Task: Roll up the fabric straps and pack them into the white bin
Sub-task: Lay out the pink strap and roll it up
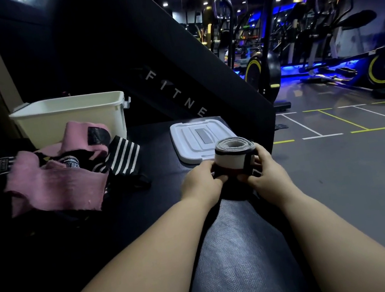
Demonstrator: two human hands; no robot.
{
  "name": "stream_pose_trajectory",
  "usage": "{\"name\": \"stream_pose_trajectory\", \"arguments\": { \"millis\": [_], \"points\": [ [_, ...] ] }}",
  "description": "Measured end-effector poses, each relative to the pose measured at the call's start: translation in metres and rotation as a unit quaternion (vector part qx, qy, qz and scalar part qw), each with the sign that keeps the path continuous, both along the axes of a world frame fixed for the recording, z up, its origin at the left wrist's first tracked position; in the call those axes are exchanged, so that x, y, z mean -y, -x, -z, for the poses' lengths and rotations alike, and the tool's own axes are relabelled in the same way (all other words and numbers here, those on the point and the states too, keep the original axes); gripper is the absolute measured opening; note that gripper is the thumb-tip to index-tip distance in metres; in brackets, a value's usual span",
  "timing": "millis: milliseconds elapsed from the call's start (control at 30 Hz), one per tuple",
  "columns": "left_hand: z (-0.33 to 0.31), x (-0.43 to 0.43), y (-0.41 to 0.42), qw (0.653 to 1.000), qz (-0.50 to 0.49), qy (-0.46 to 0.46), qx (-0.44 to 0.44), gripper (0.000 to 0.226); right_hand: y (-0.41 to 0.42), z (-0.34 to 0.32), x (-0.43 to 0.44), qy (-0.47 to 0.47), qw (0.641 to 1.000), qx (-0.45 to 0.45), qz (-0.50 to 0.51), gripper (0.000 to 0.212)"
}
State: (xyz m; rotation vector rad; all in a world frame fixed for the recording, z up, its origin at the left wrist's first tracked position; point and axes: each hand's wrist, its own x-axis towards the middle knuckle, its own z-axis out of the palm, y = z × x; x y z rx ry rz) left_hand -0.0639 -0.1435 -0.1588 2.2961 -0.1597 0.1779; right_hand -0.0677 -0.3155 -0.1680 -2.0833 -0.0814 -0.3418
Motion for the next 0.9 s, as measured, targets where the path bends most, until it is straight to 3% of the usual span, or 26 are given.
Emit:
{"name": "stream_pose_trajectory", "arguments": {
  "millis": [133, 300, 433, 600, 700, 800, 900],
  "points": [
    [-0.001, -0.003, 0.008, 1.0, 0.0, 0.002, -0.009, 0.038, 0.007, 0.0, -0.003, 0.037, 0.996, 0.007, 0.079, 0.074],
    [-0.006, -0.016, 0.02, 0.997, 0.043, -0.042, -0.051, 0.046, 0.028, -0.007, -0.003, 0.046, 0.987, 0.024, 0.154, 0.046],
    [-0.017, -0.048, 0.041, 0.996, 0.04, -0.069, -0.045, 0.042, 0.045, -0.025, -0.017, 0.062, 0.986, 0.055, 0.144, 0.026],
    [-0.034, -0.126, 0.065, 0.993, -0.065, -0.044, 0.086, 0.016, 0.058, -0.042, -0.086, 0.105, 0.993, 0.039, 0.029, 0.023],
    [-0.043, -0.168, 0.076, 0.968, -0.142, -0.064, 0.196, 0.011, 0.065, -0.047, -0.139, 0.122, 0.992, 0.024, -0.035, 0.022],
    [-0.047, -0.205, 0.081, 0.925, -0.245, -0.11, 0.269, 0.02, 0.065, -0.048, -0.184, 0.14, 0.988, 0.018, -0.069, 0.017],
    [-0.038, -0.236, 0.084, 0.888, -0.353, -0.094, 0.281, 0.043, 0.061, -0.048, -0.22, 0.141, 0.986, 0.017, -0.083, 0.014]
  ]
}}
